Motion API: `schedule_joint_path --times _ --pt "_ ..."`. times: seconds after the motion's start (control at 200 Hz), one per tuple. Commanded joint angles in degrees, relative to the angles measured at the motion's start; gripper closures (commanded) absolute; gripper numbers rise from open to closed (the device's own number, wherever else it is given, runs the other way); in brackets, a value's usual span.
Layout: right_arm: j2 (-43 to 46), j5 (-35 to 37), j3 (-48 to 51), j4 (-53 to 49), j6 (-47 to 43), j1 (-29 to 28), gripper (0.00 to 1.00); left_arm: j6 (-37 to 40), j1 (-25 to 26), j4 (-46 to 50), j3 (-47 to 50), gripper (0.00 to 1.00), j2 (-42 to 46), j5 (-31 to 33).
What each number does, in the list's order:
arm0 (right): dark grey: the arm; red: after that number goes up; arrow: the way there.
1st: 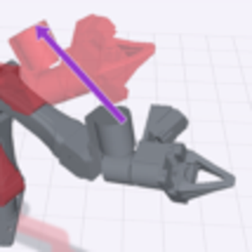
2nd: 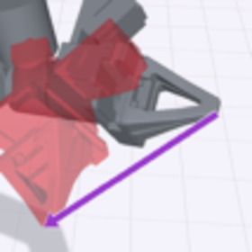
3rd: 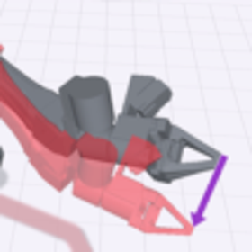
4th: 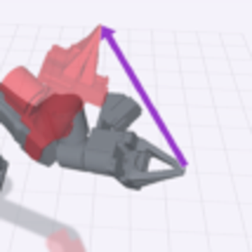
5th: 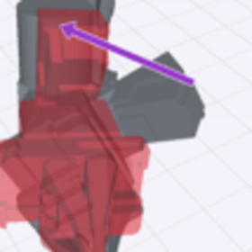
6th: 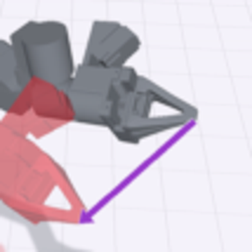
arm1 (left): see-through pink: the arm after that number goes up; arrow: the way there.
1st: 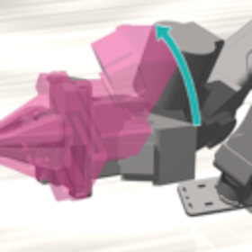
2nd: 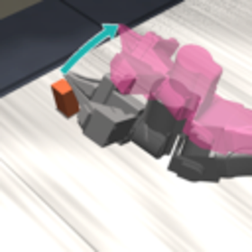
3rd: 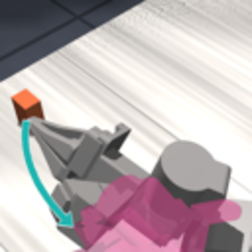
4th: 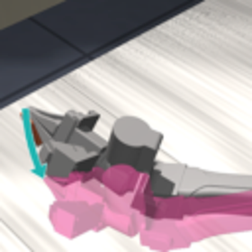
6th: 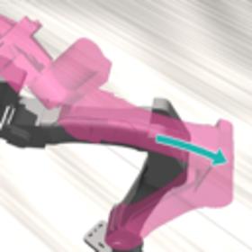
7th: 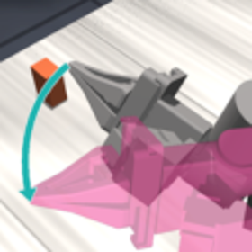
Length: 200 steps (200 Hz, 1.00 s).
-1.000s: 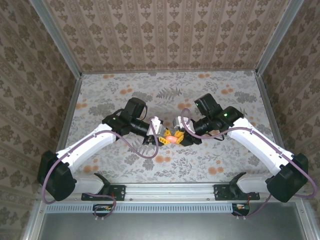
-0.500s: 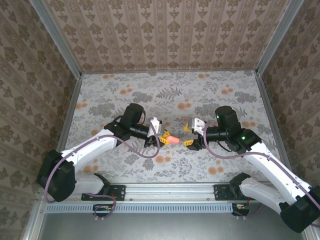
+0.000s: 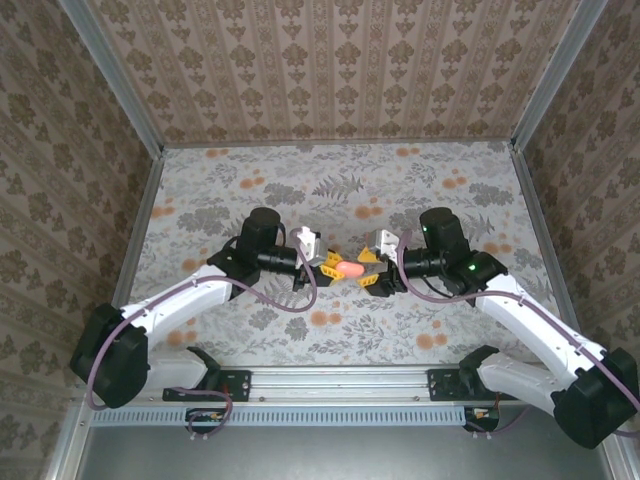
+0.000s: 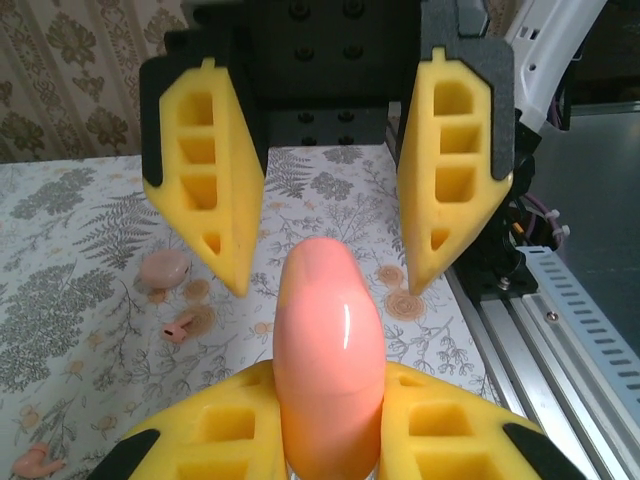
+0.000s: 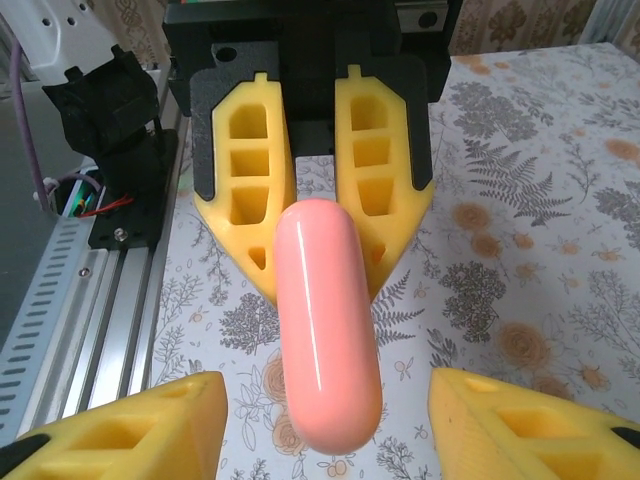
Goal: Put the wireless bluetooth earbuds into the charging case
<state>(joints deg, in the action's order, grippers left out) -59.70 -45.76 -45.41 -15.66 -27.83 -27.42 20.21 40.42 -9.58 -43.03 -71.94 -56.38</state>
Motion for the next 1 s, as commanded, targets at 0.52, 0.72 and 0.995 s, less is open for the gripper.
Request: schedule_joint_path --times 0.52,0.72,0.995 --pt "-2.5 -3.9 -6.0 -4.4 -7.4 -0.4 0.78 -0.4 0.3 -0.2 0.5 0.54 2.4 -0.9" --pt "-4.7 -3.3 -11.2 -13.6 -15.9 -0.4 0.79 5.2 0.5 7.5 -1.3 0.51 2.3 -0.7" --pt "-7.0 -5.5 -12.2 -13.5 -16.5 -0.5 0.8 4.4 0.7 6.4 -1.7 0.55 2.4 -1.3"
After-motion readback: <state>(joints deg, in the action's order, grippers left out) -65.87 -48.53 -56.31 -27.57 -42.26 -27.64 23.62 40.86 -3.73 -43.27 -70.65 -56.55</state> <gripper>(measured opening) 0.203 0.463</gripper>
